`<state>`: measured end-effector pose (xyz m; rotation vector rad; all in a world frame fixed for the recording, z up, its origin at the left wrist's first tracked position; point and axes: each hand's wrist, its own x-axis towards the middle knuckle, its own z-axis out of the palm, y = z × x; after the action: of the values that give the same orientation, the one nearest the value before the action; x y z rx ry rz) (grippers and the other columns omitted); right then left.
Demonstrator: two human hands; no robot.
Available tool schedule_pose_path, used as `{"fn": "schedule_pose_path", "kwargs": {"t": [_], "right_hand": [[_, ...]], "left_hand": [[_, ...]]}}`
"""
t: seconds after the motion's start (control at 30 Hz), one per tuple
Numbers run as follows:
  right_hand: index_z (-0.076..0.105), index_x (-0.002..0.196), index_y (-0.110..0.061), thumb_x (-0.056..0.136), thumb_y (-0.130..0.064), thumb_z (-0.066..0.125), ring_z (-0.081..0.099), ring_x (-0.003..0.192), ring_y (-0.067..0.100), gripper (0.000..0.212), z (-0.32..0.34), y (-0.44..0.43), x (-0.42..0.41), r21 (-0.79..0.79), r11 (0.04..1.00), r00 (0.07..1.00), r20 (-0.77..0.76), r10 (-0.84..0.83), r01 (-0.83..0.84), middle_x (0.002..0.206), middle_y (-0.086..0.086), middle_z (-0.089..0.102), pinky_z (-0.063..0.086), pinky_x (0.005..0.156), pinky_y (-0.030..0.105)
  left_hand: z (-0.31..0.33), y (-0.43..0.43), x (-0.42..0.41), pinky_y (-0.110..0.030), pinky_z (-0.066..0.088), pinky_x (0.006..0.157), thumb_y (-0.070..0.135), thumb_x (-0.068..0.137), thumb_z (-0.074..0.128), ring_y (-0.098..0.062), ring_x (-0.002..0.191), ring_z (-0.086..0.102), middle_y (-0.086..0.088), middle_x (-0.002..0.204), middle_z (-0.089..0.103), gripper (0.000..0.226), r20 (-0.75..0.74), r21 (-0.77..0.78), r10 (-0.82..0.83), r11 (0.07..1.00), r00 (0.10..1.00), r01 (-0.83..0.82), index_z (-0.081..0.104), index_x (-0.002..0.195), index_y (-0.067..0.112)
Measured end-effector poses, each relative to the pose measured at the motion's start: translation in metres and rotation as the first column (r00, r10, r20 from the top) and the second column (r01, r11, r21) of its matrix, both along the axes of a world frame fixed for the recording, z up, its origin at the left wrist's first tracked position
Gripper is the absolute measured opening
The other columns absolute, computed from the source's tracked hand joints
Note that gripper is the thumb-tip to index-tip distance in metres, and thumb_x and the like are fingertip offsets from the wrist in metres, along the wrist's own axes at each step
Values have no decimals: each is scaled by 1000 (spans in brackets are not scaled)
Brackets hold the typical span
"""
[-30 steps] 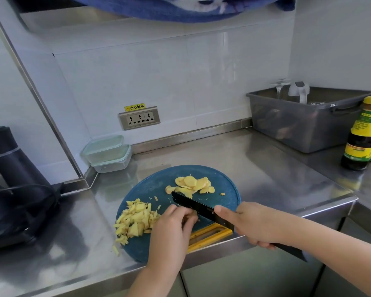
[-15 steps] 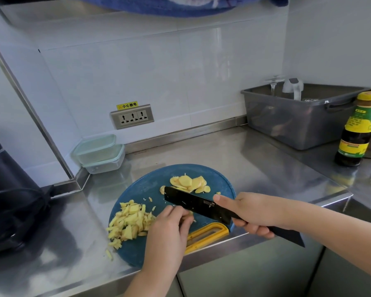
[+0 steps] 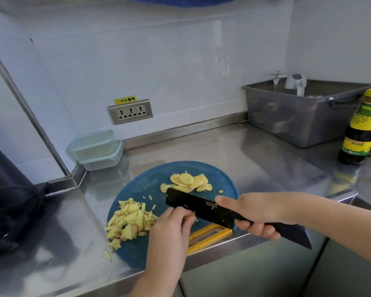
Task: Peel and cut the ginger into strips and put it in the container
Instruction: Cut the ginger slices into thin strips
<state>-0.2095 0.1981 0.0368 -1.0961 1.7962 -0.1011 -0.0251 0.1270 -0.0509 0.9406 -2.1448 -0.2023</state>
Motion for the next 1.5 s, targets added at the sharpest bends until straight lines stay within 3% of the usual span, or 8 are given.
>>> {"fn": "schedule_pose_path", "kwargs": {"t": [0.23,0.43,0.87,1.07,1.33,1.5], "right_hand": [[33,63,-14,92,-70,9,27,40,16,67,-4,-21,27,-23,1000,988,-156,13,-17,53,4,29,35,47,25],[37,57,-19,86,-77,24,25,35,11,67,-5,-9,9,0,990,989,27,-144,144,45,-4,30,28,39,18],[36,55,-20,86,-77,28,24,37,10,66,12,3,-2,34,993,990,80,-114,111,47,-4,29,24,39,20],[35,55,-20,84,-79,25,24,37,10,67,8,-1,-3,59,995,995,61,-84,80,47,-4,28,24,40,21],[30,58,-18,87,-77,15,23,34,13,67,4,-12,13,133,990,998,-30,-48,52,43,-3,25,26,40,20],[37,72,-6,96,-63,7,39,44,24,69,-5,-26,44,14,996,949,-302,86,-85,55,13,39,37,51,28]], "left_hand": [[0,1,1,-20,52,48,13,71,81,-2,58,57,15,71,58,18,-13,-13,-10,1000,1000,9,67,78,22],[0,1,0,-8,37,46,16,69,83,-3,56,54,16,71,56,20,1,0,7,1000,1000,-7,68,78,24],[3,3,0,-2,19,45,16,64,85,0,54,45,15,69,53,22,53,-69,34,997,998,-31,67,76,23],[1,3,0,0,19,46,15,61,87,1,51,48,13,65,59,23,31,-110,31,994,999,-27,69,75,20],[-3,3,0,3,22,54,11,62,85,5,59,48,11,67,62,20,-1,-129,17,992,1000,-17,71,75,17],[-6,3,2,-1,29,55,8,65,84,-2,56,55,11,67,61,20,-6,-82,11,997,1000,-11,69,74,17]]}}
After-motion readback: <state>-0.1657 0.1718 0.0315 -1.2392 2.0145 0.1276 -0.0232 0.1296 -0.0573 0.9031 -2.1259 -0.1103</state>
